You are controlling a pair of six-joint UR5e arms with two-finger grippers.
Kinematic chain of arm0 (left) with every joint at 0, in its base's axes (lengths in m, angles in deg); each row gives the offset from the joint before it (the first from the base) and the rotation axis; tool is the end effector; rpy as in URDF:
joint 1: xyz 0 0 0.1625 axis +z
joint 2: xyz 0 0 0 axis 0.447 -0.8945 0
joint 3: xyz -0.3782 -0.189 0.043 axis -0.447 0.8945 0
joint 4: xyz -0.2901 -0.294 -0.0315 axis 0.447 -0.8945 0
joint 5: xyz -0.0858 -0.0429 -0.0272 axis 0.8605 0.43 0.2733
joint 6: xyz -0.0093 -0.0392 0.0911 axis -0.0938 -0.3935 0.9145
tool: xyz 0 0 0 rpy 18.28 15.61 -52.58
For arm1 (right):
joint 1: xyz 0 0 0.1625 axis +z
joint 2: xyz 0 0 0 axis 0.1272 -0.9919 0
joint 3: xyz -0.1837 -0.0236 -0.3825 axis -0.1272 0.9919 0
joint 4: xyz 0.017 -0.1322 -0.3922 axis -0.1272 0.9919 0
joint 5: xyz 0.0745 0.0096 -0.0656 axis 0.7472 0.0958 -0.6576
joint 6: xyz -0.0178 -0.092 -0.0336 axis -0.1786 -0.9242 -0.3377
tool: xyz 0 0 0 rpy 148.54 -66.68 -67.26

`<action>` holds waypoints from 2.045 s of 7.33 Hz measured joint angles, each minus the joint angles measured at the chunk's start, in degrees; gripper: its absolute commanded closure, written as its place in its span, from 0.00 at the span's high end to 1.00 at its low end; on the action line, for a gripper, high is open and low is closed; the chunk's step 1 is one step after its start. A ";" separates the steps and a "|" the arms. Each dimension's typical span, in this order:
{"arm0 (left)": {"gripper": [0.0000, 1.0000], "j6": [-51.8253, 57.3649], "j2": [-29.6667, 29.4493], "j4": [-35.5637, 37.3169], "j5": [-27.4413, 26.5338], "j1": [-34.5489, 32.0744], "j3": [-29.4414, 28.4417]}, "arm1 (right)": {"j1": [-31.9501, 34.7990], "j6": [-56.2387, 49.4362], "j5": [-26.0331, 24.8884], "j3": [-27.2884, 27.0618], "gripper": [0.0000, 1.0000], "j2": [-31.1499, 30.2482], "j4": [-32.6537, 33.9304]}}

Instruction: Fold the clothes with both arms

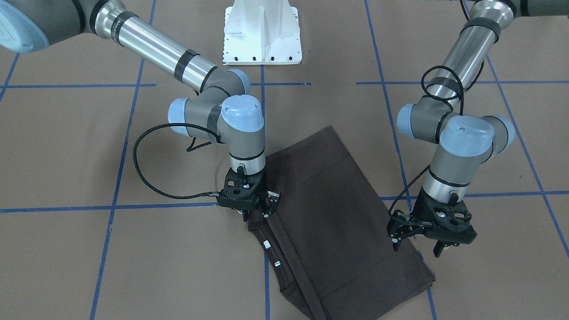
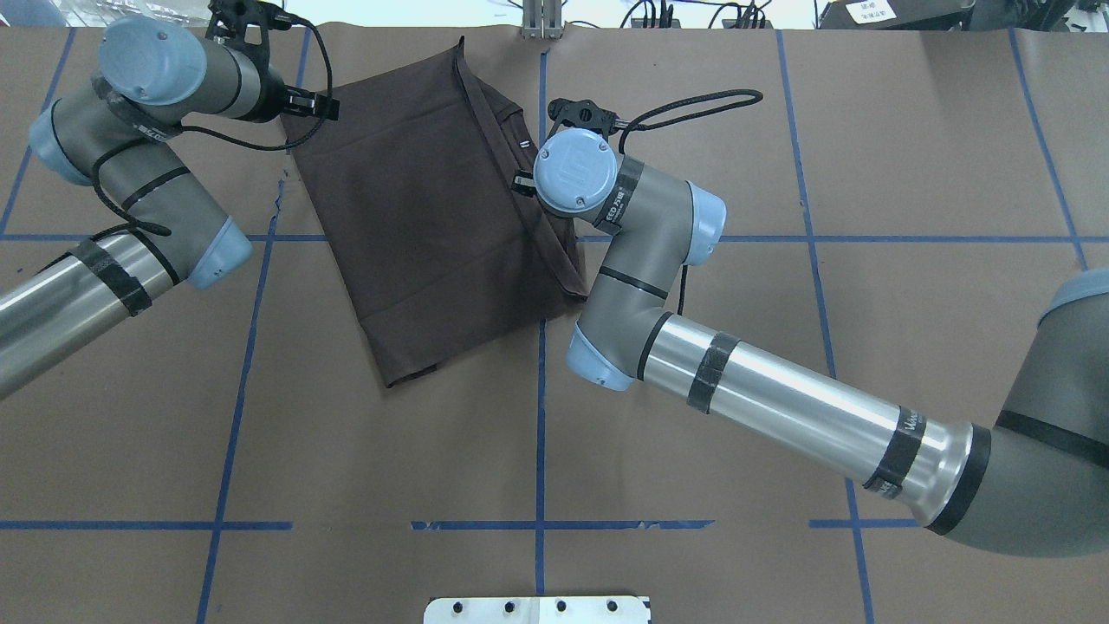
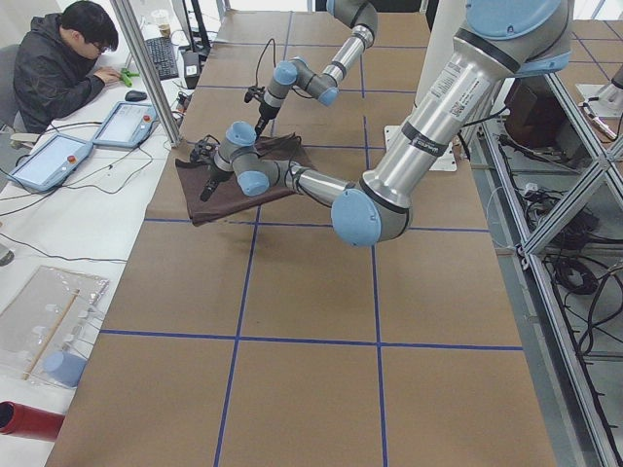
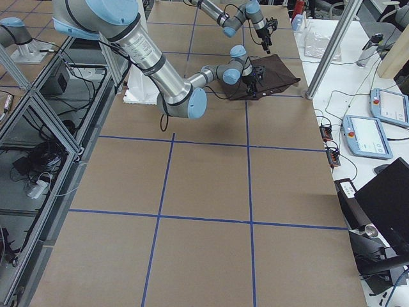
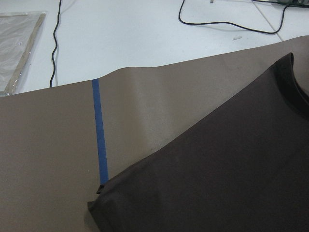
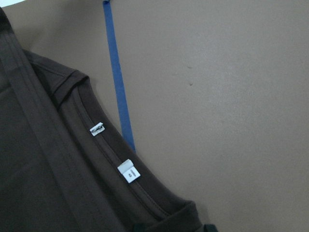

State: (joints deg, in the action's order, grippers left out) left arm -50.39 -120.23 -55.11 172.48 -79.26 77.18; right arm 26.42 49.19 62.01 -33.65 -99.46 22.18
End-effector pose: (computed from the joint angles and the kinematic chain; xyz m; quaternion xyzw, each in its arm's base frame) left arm 0.3744 -0.6815 0.3898 0.3040 0.3707 -0.0122 0.8775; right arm -0.6272 -0.5819 0.2327 0.1671 -0.3960 0.1970 0.8812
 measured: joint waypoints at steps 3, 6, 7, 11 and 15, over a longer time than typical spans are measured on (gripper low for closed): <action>1.00 -0.06 0.67 -0.08 0.00 0.13 0.03 | -0.63 -2.11 -1.48 0.65 0.18 -0.27 0.21; 1.00 -0.07 0.79 -0.09 0.00 0.15 0.03 | -0.89 -1.18 -2.03 0.69 0.00 -0.33 0.15; 1.00 -0.07 0.79 -0.09 0.00 0.15 0.03 | -0.97 0.08 -2.49 0.61 0.00 -0.35 0.17; 1.00 -0.07 0.71 -0.09 0.00 0.37 0.49 | -2.22 1.87 -2.80 -12.63 0.00 -7.34 5.21; 1.00 -0.12 0.65 -0.08 0.00 0.72 0.89 | -12.17 1.96 -9.92 -40.08 0.00 -30.11 8.24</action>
State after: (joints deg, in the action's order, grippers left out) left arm -50.52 -119.58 -55.20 172.49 -78.55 78.07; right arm 14.25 51.15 52.10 -73.73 -129.57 30.43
